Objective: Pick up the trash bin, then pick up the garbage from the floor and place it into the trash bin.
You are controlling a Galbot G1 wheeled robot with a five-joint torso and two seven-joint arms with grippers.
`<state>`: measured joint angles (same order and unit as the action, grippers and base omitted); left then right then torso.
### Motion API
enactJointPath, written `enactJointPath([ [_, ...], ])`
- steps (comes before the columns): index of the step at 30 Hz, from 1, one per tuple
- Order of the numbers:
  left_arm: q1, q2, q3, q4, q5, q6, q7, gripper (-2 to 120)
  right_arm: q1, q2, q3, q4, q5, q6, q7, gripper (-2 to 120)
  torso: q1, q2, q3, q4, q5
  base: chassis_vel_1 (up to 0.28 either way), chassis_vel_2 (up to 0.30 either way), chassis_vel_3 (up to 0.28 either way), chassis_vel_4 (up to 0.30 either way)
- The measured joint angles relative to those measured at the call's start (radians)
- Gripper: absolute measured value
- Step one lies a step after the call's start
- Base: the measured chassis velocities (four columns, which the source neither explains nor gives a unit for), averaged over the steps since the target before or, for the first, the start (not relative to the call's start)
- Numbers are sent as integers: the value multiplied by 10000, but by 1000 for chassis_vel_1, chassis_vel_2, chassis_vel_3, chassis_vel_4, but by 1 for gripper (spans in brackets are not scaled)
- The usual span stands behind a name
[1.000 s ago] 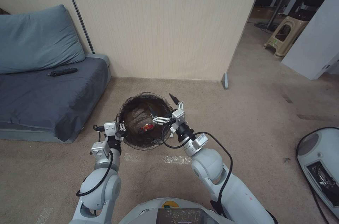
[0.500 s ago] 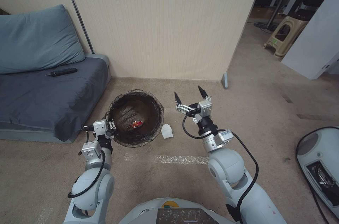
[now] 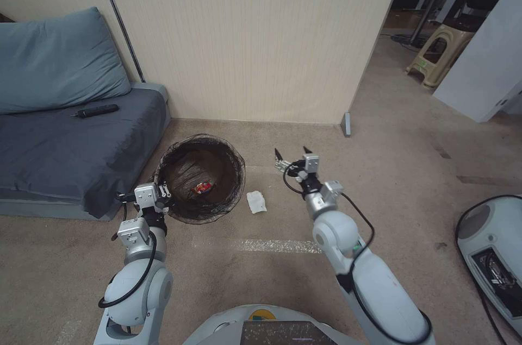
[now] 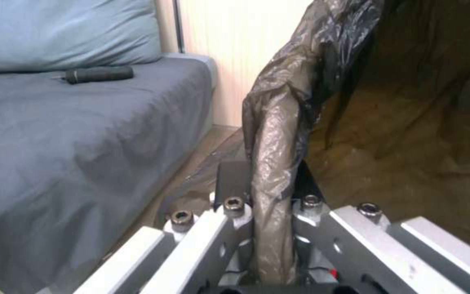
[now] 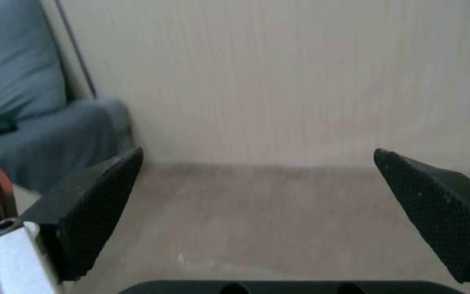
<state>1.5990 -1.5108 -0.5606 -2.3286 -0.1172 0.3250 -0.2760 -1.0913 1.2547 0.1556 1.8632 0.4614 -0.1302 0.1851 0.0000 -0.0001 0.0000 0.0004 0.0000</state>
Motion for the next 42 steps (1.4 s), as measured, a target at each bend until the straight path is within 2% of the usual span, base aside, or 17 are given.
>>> enactJointPath([
  [3,1,-54,-1,-4,15,0,-5,0,669,0,-556,-898,289,-185,89,100,0,0,0,2,-1,0,0,0,0],
  [4,1,-69,-2,-5,25,-2,-5,0,1047,50,-923,-1553,414,-323,142,100,0,0,0,-6,-2,0,0,0,0],
  [21,-20,-84,-77,-6,18,-6,0,0,1920,340,-1708,-3241,753,-569,232,100,0,0,1,-2,-1,0,0,0,0],
  [24,-19,-96,-107,-6,11,-8,4,0,2588,612,-2307,-4476,787,-717,191,100,0,0,1,-3,-2,0,0,0,0],
  [28,0,-163,-35,-2,63,-17,12,0,3003,833,-2646,-5377,682,-853,-15,100,0,0,0,-4,-3,0,0,0,0],
  [32,2,-192,0,-2,98,-22,24,0,3317,1021,-2799,-6205,578,-856,-240,100,0,0,0,-4,-2,0,0,0,0],
  [35,0,-196,8,14,82,-22,22,0,3815,1374,-2935,-7611,334,-896,-563,100,0,0,0,-5,-2,0,0,0,0],
  [42,-6,-235,46,54,98,-23,23,0,4190,1775,-2993,-8995,99,-1061,-963,100,0,0,0,-4,-2,0,0,0,0],
])
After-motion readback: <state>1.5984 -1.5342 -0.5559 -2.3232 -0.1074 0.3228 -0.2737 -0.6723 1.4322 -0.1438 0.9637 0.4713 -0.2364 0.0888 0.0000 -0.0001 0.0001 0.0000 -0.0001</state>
